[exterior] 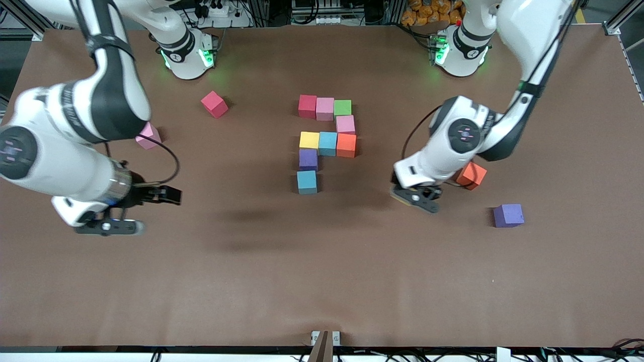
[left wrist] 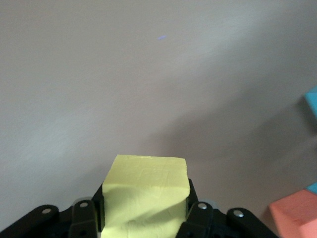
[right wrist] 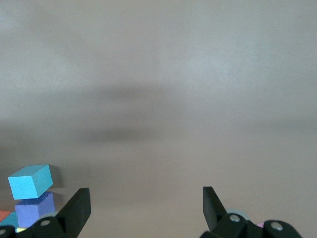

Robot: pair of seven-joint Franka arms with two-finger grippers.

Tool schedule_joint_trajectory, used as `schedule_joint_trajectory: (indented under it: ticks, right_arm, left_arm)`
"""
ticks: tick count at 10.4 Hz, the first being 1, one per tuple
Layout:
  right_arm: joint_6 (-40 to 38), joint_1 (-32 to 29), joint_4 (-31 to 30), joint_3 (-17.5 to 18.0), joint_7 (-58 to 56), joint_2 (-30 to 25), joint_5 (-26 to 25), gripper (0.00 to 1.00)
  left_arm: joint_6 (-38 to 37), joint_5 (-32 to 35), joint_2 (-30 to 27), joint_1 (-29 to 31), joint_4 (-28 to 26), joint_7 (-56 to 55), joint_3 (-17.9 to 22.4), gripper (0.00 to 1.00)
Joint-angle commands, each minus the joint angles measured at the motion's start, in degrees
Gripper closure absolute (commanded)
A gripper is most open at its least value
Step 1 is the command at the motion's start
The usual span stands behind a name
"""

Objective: Form number 2 with 11 blocks
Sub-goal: 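Carry the yellow block to cyan with the left gripper while the right gripper withdraws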

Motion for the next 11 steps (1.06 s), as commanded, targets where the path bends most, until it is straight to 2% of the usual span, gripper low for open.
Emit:
schedule_joint_trajectory:
  ticks: [1, 4, 8, 11]
  right_arm:
    - [1.15, -4.1, -6.25, 2.54, -1.9, -7.02, -1.51, 0.0]
    - [1.33, -9.47, -10.99, 8.78, -3.32, -13.88, -9.23, 0.0]
    - [3.0, -14.13, -18.02, 13.62, -5.14, -23.28, -8.99, 0.0]
    - [0.2, -14.14, -18.22, 13.98, -7.71, -25.68, -8.72, 0.0]
  left_arm:
    - [-1.38, 7.9, 8.23, -5.44, 10.42, 4.15, 0.37, 0.5]
    - [-1.38, 14.07, 15.1, -12.21, 17.03, 7.93, 0.63, 0.5]
    - [-1.38, 15.06, 18.28, -16.89, 19.24, 16.46, 1.08, 0.49]
    - [-1.46, 14.8, 18.28, -18.2, 18.89, 22.78, 0.9, 0.49]
